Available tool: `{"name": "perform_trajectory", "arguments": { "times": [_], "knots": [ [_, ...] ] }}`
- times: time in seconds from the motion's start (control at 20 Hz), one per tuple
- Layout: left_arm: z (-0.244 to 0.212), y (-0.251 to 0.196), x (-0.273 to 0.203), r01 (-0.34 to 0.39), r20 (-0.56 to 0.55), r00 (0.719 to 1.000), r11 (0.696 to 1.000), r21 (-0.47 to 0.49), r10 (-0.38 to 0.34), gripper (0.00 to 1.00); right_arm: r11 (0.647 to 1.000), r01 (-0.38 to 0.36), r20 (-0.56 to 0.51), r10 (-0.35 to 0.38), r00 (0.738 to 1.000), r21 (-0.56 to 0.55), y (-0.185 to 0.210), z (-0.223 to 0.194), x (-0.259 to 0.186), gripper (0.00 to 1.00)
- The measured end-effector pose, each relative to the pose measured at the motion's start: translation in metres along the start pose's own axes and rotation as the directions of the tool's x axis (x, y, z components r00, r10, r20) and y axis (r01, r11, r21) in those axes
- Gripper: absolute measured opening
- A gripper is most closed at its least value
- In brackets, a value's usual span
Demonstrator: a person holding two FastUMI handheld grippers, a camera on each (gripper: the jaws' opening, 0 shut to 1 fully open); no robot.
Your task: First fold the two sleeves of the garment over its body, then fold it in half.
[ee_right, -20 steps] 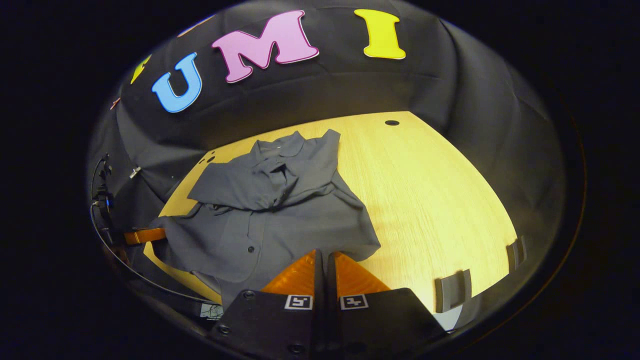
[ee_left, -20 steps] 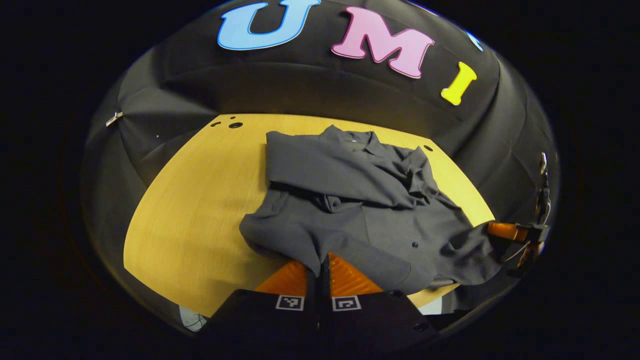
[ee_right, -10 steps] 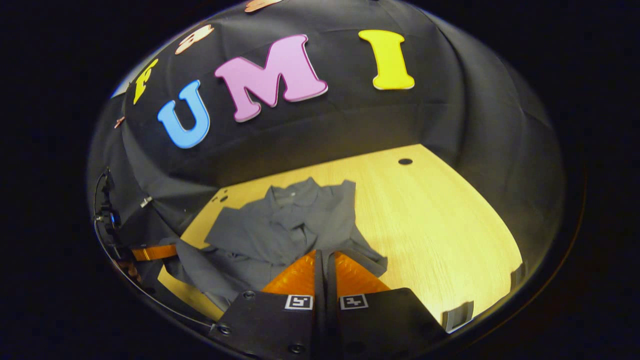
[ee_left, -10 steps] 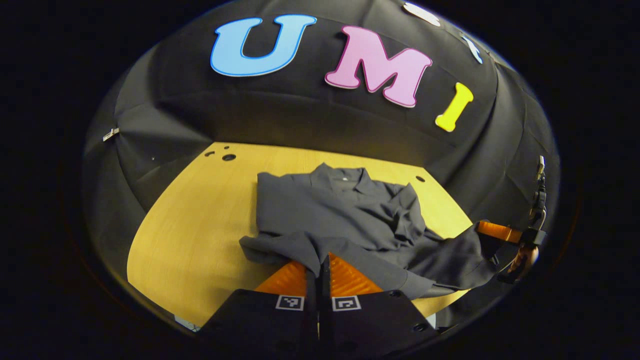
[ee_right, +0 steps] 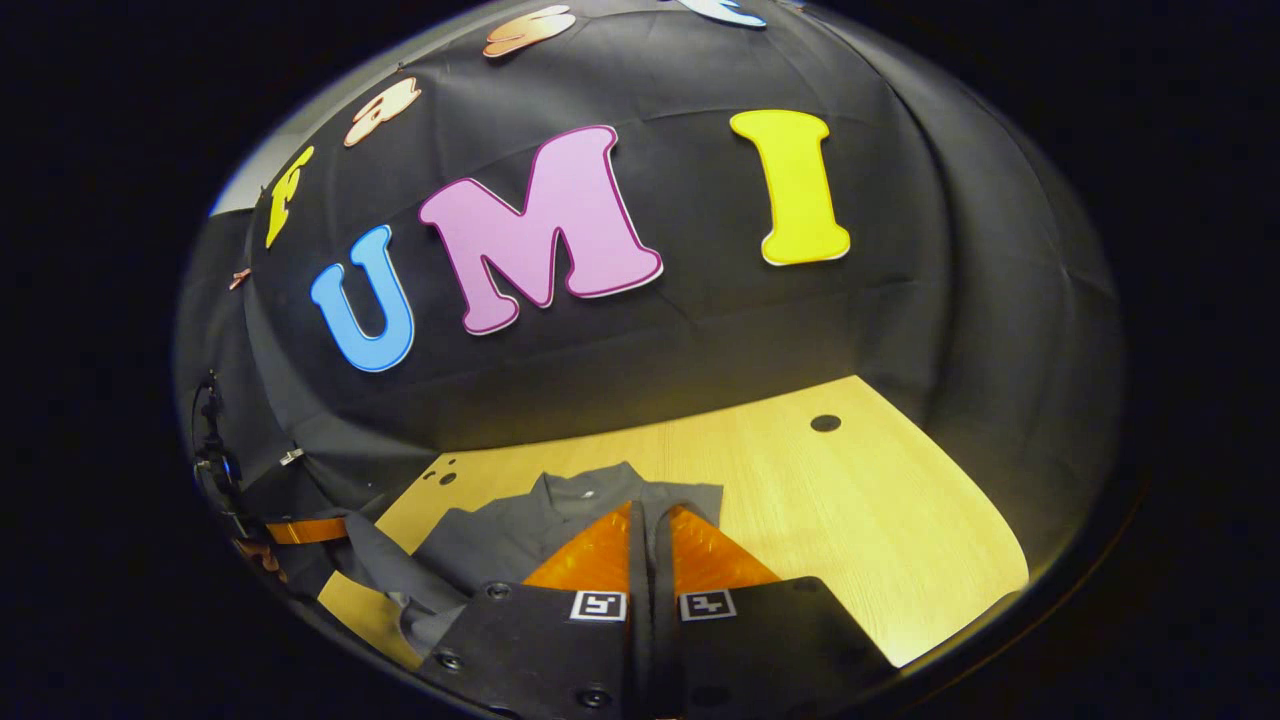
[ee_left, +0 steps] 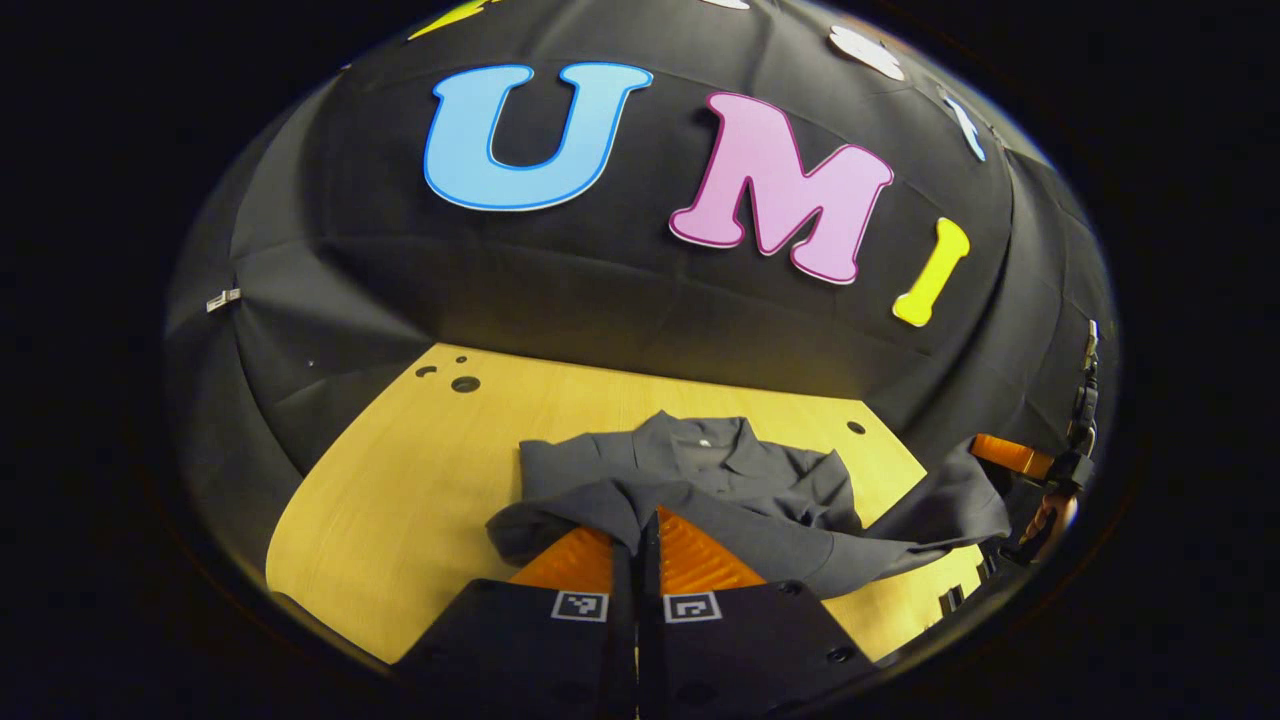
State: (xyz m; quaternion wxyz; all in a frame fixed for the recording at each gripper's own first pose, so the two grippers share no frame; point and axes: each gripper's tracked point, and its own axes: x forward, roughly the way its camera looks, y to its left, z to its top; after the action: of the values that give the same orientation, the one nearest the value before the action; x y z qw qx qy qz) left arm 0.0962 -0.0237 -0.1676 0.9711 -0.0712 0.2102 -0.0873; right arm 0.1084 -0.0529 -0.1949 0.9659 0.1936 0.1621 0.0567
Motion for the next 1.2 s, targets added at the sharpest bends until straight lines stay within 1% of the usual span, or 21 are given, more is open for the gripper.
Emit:
{"name": "perform_trajectory", "arguments": {
  "times": [0.35, 0.6, 0.85, 1.2],
  "knots": [
    [0.04, 0.014, 0.044, -0.033, 0.058, 0.998, 0.999, -0.003, 0.033, 0.06, 0.999, 0.011, 0.039, -0.009, 0.999, -0.04, -0.011, 0.026, 0.057, 0.05],
    [0.055, 0.024, 0.085, -0.06, 0.086, 0.994, 0.998, -0.017, 0.061, 0.06, 0.997, 0.026, 0.047, -0.022, 0.999, -0.07, -0.02, 0.033, 0.101, 0.05],
    [0.055, 0.031, 0.132, -0.086, 0.087, 0.992, 0.996, -0.009, 0.087, 0.06, 0.994, 0.045, 0.026, -0.043, 0.999, -0.098, -0.035, 0.02, 0.149, 0.05],
    [0.031, 0.05, 0.198, -0.115, 0.043, 0.992, 0.993, -0.017, 0.116, 0.06, 0.988, 0.076, -0.04, -0.082, 0.996, -0.137, -0.062, -0.025, 0.206, 0.05]
  ]
}}
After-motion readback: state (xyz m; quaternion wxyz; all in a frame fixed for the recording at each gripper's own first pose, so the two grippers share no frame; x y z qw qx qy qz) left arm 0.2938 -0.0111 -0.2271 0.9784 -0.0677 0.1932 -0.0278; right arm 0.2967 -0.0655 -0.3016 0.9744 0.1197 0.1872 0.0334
